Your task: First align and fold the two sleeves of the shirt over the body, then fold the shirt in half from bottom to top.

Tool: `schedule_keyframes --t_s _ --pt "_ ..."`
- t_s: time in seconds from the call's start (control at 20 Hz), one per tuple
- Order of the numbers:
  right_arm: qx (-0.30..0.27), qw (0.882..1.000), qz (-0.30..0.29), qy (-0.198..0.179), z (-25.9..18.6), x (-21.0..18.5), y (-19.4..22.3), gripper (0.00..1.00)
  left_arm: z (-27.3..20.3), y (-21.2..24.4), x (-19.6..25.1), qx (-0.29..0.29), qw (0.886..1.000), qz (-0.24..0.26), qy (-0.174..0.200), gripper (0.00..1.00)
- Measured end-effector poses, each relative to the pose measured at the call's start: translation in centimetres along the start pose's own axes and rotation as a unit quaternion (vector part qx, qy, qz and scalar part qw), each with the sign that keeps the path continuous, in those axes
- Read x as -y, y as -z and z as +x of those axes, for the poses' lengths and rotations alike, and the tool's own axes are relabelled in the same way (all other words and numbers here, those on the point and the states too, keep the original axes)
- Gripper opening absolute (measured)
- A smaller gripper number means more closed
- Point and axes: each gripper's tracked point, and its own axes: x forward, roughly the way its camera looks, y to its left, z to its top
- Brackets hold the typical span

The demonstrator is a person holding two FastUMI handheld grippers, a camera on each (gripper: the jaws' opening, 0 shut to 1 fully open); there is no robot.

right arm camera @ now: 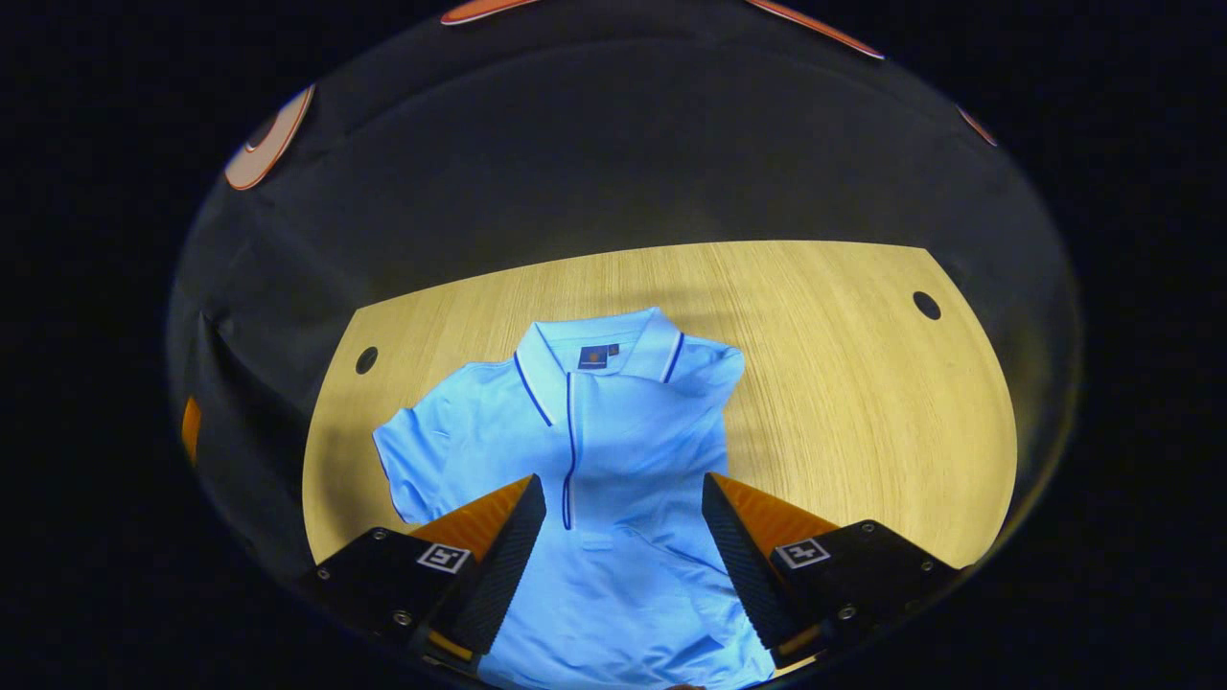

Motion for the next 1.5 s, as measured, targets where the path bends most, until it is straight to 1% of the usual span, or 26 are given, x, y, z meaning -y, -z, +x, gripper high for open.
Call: schedule_keyframes --t_s 0.15,0.25,0.35,0.4,0.5,0.55,0.65,0.8,0.9,0.95,1.1,1.15,1.3,1.35,1.4,1.45,1.5 --pt "0.006 1.000 0.002 0.014 -0.7 1.6 0.3 0.99 1.4 2.1 2.3 -0.048 0.999 -0.006 0.023 0.97" --pt "0.008 1.000 0.006 0.018 -1.0 2.3 0.5 0.99 1.7 4.5 4.5 -0.082 0.996 -0.023 0.038 0.98" --pt "0.010 1.000 0.013 0.018 -1.4 3.1 0.8 1.00 2.4 6.5 5.9 -0.115 0.991 -0.043 0.048 0.99" --pt "0.014 1.000 0.017 0.019 -1.7 3.4 0.7 0.99 2.8 7.7 6.1 -0.134 0.989 -0.047 0.051 0.98" --pt "0.019 0.999 0.022 0.021 -1.9 4.1 0.8 0.99 3.5 9.8 6.8 -0.170 0.983 -0.048 0.053 0.99" --pt "0.020 0.999 0.025 0.021 -1.9 4.4 0.9 0.99 3.8 11.0 7.4 -0.190 0.979 -0.048 0.054 0.98" --pt "0.019 0.999 0.032 0.019 -2.1 4.9 1.1 0.99 4.7 13.6 8.7 -0.231 0.970 -0.053 0.055 0.99" --pt "0.014 0.999 0.038 0.017 -2.0 5.5 1.8 0.99 5.5 16.7 11.0 -0.285 0.953 -0.072 0.073 0.98" --pt "0.010 0.999 0.041 0.015 -1.8 5.7 2.5 1.00 6.4 19.1 11.9 -0.320 0.943 -0.061 0.066 0.98" --pt "0.008 0.999 0.043 0.015 -1.9 6.0 2.8 1.00 6.9 20.4 12.5 -0.331 0.940 -0.057 0.059 0.99" --pt "0.007 0.999 0.051 0.016 -2.1 6.6 3.3 0.99 8.2 22.3 12.9 -0.353 0.933 -0.048 0.049 0.98" --pt "0.006 0.998 0.053 0.016 -2.1 6.8 3.4 0.99 8.3 23.1 12.8 -0.362 0.930 -0.042 0.044 0.99" --pt "0.008 0.998 0.055 0.020 -2.6 7.4 3.6 1.00 8.7 25.0 13.1 -0.385 0.921 -0.048 0.033 0.97" --pt "0.009 0.998 0.057 0.020 -2.8 7.5 3.6 1.00 8.7 24.9 12.9 -0.384 0.922 -0.041 0.023 0.98" --pt "0.011 0.998 0.059 0.019 -2.8 7.5 3.5 1.00 9.2 24.9 13.0 -0.380 0.924 -0.035 0.022 0.99" --pt "0.012 0.998 0.061 0.019 -2.9 7.6 3.4 0.99 9.0 25.1 13.1 -0.388 0.921 -0.020 0.022 0.98" --pt "0.013 0.998 0.064 0.018 -3.0 7.6 3.3 0.99 9.2 24.6 13.6 -0.381 0.924 -0.011 0.034 0.98"
